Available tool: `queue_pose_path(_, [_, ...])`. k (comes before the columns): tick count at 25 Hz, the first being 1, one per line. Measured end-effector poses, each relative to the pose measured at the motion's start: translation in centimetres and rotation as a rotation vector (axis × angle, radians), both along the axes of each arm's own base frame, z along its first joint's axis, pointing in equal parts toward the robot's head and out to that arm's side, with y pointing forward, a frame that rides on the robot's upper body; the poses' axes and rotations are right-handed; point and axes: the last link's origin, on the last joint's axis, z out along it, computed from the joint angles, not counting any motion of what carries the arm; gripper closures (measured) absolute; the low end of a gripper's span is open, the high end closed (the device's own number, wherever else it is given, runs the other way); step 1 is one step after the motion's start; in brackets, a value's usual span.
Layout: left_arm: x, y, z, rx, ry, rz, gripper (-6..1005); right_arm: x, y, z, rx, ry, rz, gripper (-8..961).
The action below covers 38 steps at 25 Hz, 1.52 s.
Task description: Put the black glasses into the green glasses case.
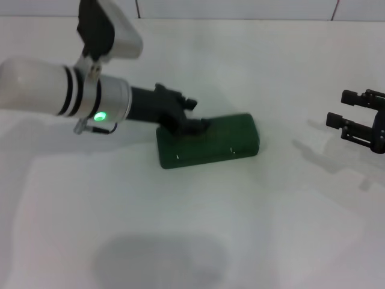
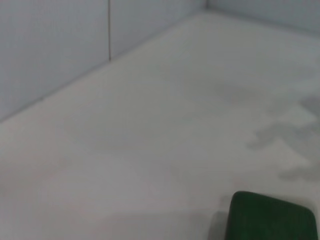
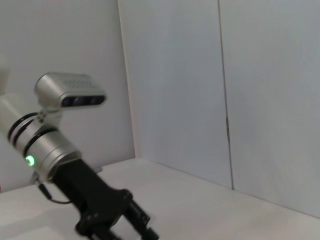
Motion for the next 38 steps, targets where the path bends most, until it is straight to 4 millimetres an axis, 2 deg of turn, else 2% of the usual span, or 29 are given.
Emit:
queue_pose_path(4, [0.0,-1.2,-0.7,-0.023,0.039,-0.09,452,0.0,0.1,0.0,0.004,-0.006,-0.002,328])
queue_pose_path(7, [0.7,-1.6,-0.4,0.011,-0.03,-0.159,453,-0.3,-0.1,-0.1,-0.012,0.001,0.019,327])
queue_pose_path(10, [1.8,-2.5,1.7,0.074,-0.242,-0.254,453,-1.8,-0.9,-0.5,-0.067,0.042,0.11,325])
queue_pose_path(13, [2.3,-4.8,5.3,0.086,-0.487,-0.396,452,-4.2,-1.6,-1.3,-0.134,0.092,0.231,323])
queue_pose_path(15, [2.2,-6.3,6.7,0.037,-0.572,-0.459,451,-5.4,-2.0,-2.0,-0.169,0.106,0.293,322])
queue_pose_path(18, [1.0,-7.6,7.3,0.004,-0.606,-0.449,447,-6.3,-2.0,-2.7,-0.189,0.1,0.332,302])
queue_pose_path(20, [0.0,-8.1,7.4,0.029,-0.607,-0.421,444,-6.5,-2.0,-3.1,-0.197,0.092,0.342,264])
queue_pose_path(26, [-1.8,-9.7,6.2,0.051,-0.562,-0.426,214,-6.4,-2.0,-4.5,-0.183,0.062,0.363,149])
queue_pose_path(30, [-2.5,-10.5,5.1,0.047,-0.549,-0.428,112,-6.4,-2.1,-5.2,-0.196,0.069,0.361,95])
queue_pose_path(38, [-3.0,-11.1,4.4,0.11,-0.589,-0.406,117,-6.3,-2.1,-5.4,-0.178,0.065,0.372,102])
